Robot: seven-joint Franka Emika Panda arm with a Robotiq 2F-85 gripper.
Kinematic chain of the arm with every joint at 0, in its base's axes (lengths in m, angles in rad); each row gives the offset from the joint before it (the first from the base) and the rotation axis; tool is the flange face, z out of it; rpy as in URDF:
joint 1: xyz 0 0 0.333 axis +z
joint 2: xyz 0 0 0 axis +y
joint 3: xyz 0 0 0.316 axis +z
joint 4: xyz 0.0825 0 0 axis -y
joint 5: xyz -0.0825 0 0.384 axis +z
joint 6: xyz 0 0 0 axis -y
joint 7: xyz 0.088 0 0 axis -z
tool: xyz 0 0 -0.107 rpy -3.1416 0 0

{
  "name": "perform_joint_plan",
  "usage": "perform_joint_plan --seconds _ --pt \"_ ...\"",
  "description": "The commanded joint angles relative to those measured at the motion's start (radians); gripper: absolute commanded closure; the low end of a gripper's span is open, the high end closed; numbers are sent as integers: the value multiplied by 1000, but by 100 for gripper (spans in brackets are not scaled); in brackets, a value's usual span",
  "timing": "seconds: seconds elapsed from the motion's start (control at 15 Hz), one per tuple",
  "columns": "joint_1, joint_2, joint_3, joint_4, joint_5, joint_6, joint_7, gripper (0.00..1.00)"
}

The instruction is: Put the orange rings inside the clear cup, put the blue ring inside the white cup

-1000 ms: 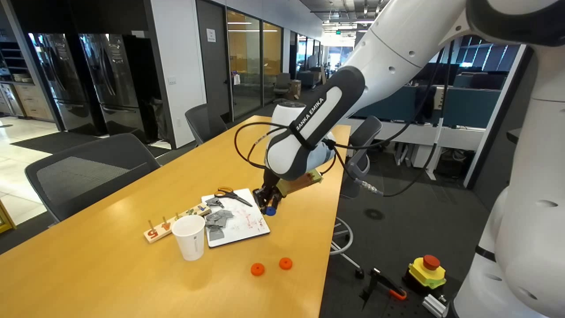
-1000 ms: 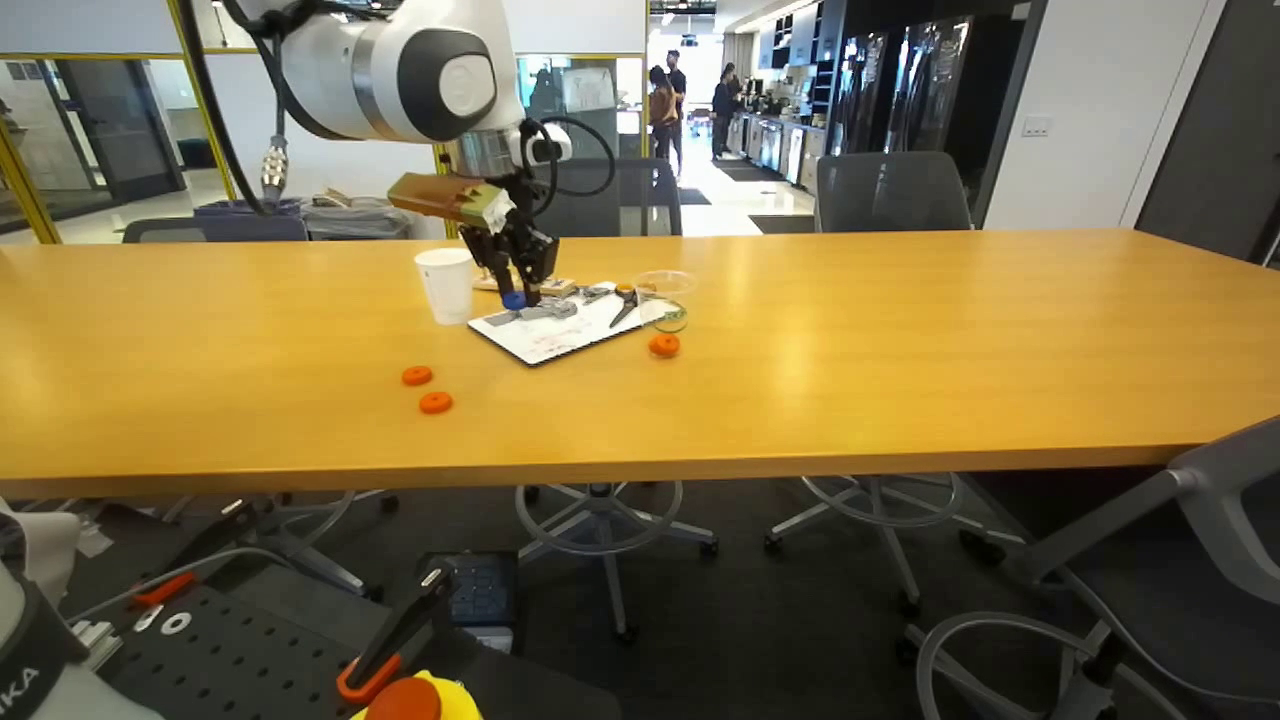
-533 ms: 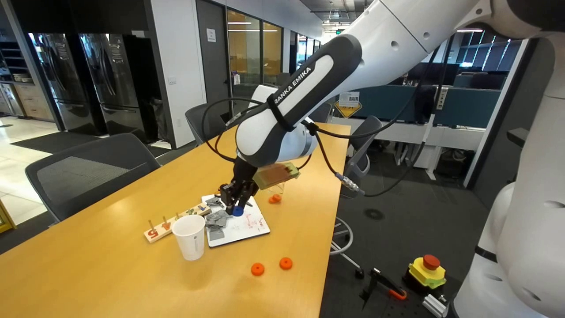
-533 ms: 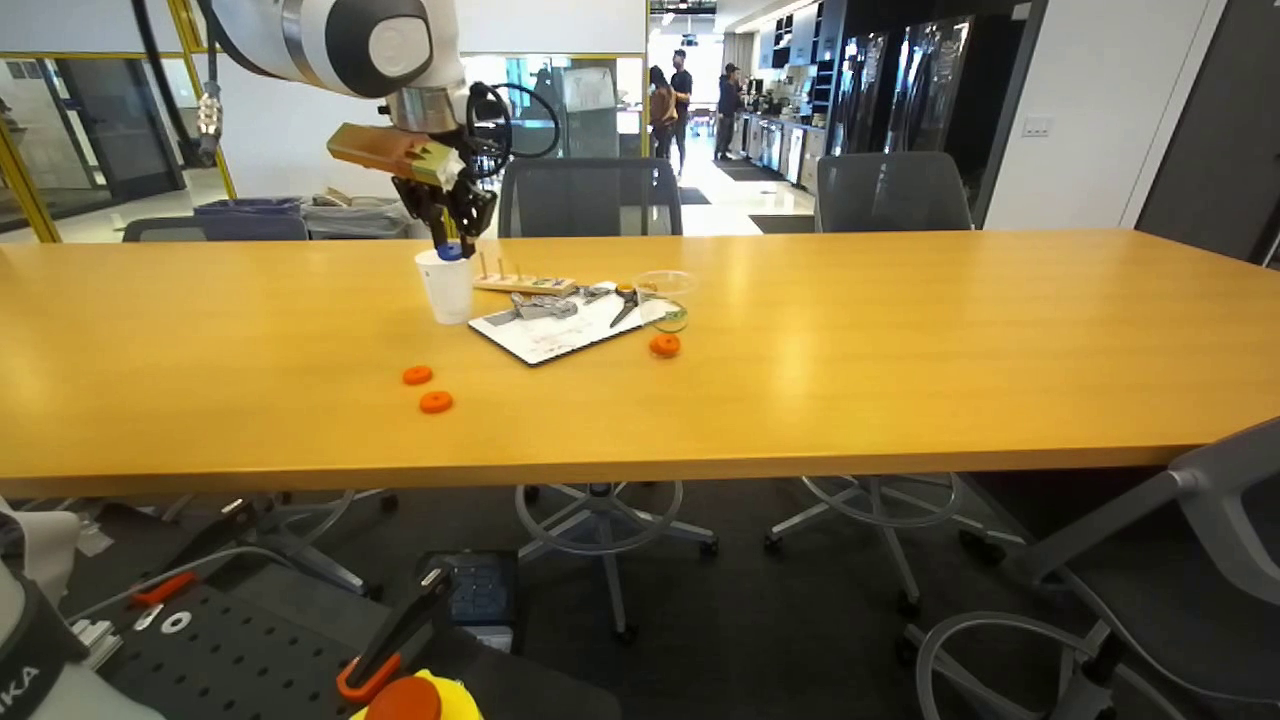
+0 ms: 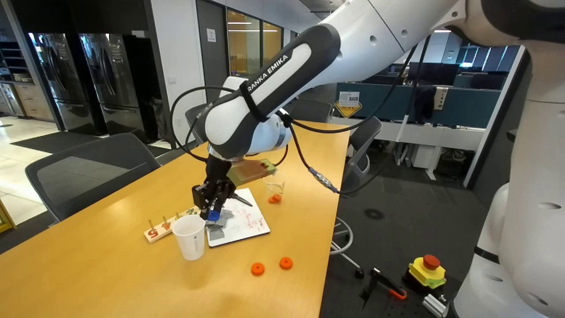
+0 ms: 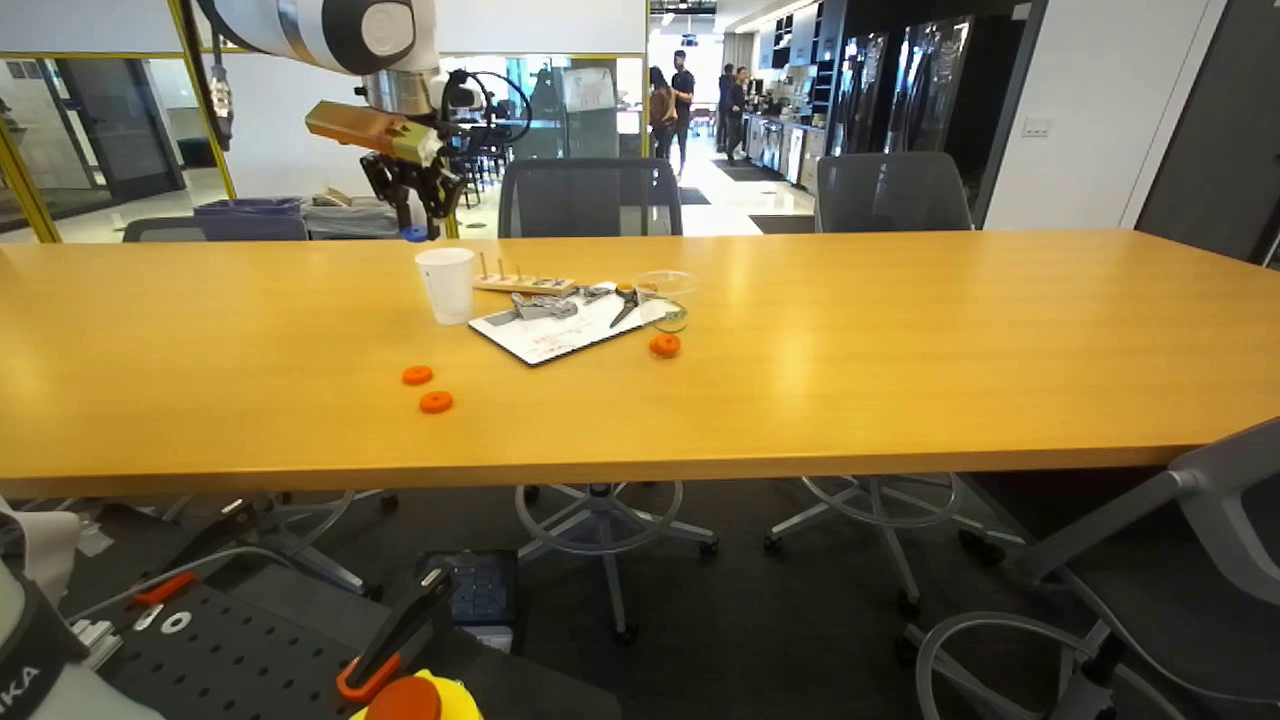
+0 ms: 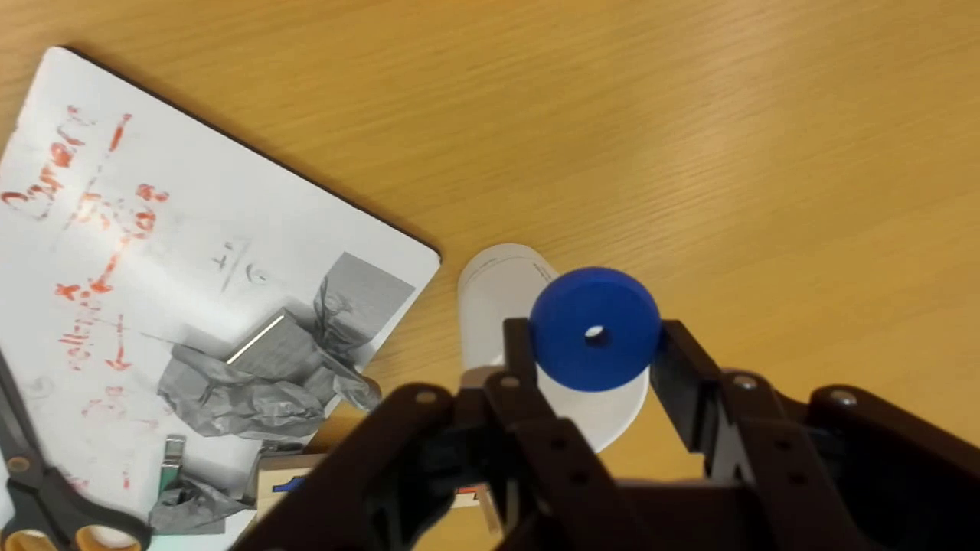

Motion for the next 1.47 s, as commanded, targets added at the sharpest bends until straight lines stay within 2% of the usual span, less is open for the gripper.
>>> perform_joint_plan --seconds 0.0,0.67,1.07,1.13,1.2,1.27,1.4 --pt "-4 92 10 144 15 -103 -15 77" --pt "6 260 8 361 -30 -189 2 77" --pt "13 316 -5 424 -51 -189 26 77" --pt "17 321 -12 431 -62 -190 38 68" --pt "23 323 -21 429 -80 -178 54 32" --pt "28 320 -30 426 -102 -173 70 31" --pt "36 312 -45 413 -148 -157 101 18"
